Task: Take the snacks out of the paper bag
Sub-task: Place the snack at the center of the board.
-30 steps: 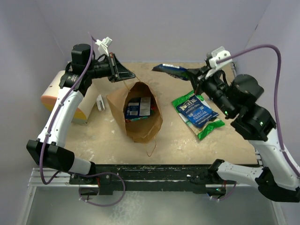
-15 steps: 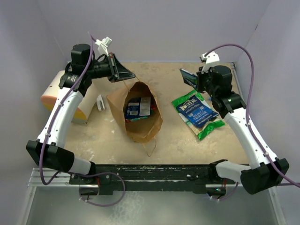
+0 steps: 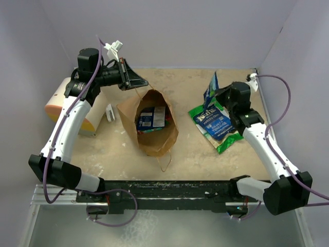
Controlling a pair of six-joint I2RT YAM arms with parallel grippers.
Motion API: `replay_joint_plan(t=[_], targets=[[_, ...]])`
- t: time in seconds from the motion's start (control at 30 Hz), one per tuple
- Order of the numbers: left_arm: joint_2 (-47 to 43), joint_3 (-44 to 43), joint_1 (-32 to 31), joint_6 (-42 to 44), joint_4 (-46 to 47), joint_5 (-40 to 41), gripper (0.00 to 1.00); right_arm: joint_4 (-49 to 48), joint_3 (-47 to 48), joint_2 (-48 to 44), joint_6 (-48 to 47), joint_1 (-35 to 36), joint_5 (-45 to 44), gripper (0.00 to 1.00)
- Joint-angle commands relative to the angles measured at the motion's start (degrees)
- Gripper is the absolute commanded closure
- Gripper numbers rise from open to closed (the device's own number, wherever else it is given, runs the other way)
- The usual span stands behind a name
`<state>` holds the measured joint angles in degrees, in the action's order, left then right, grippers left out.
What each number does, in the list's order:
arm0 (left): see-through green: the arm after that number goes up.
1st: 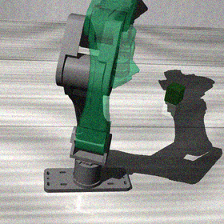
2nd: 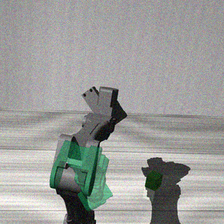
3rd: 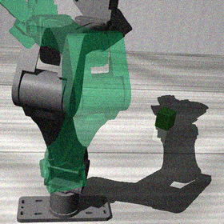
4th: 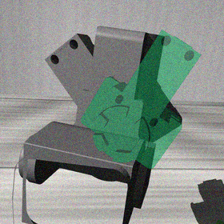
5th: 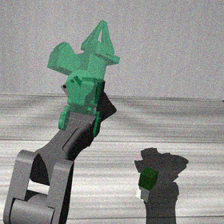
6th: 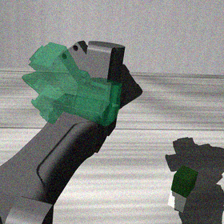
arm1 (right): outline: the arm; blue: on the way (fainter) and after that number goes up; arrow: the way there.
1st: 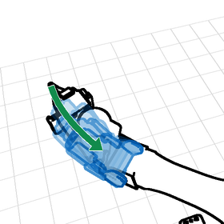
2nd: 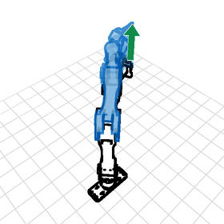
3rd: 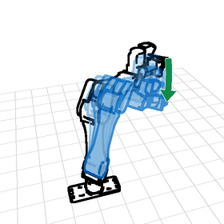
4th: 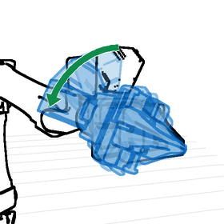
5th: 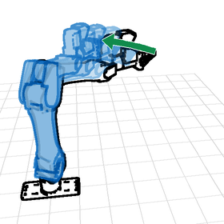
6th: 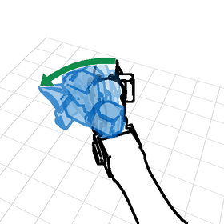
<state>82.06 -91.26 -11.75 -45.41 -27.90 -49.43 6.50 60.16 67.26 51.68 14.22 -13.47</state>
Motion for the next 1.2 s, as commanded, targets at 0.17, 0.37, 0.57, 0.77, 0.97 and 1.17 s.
replay_joint_plan(t=[0.17,0.37,0.57,0.77,0.97,1.17], targets=[[-1.7,-0.9,0.4,0.9,2.4,-1.1,1.0,-4.9,-10.1,-0.7,33.1,-0.3,-17.4,1.0],[-1.2,-1.5,0.4,1.2,2.2,-1.1,1.0,-3.4,-16.9,-2.6,39.8,-0.3,-22.3,1.0],[-0.8,-1.8,0.4,1.1,2.2,-1.1,1.0,-0.7,-21.3,-4.9,42.7,-0.3,-24.8,1.0],[-0.7,-1.6,0.4,1.0,2.3,-1.3,1.0,2.1,-22.8,-5.3,44.1,-0.3,-25.8,1.0],[-0.9,-1.5,0.4,1.1,2.4,-1.2,1.0,2.4,-25.2,-3.6,44.9,-0.3,-22.0,1.0],[-0.9,-1.4,0.3,1.1,2.4,-1.2,1.0,5.8,-23.9,-0.6,43.4,-0.3,-19.5,0.97]])
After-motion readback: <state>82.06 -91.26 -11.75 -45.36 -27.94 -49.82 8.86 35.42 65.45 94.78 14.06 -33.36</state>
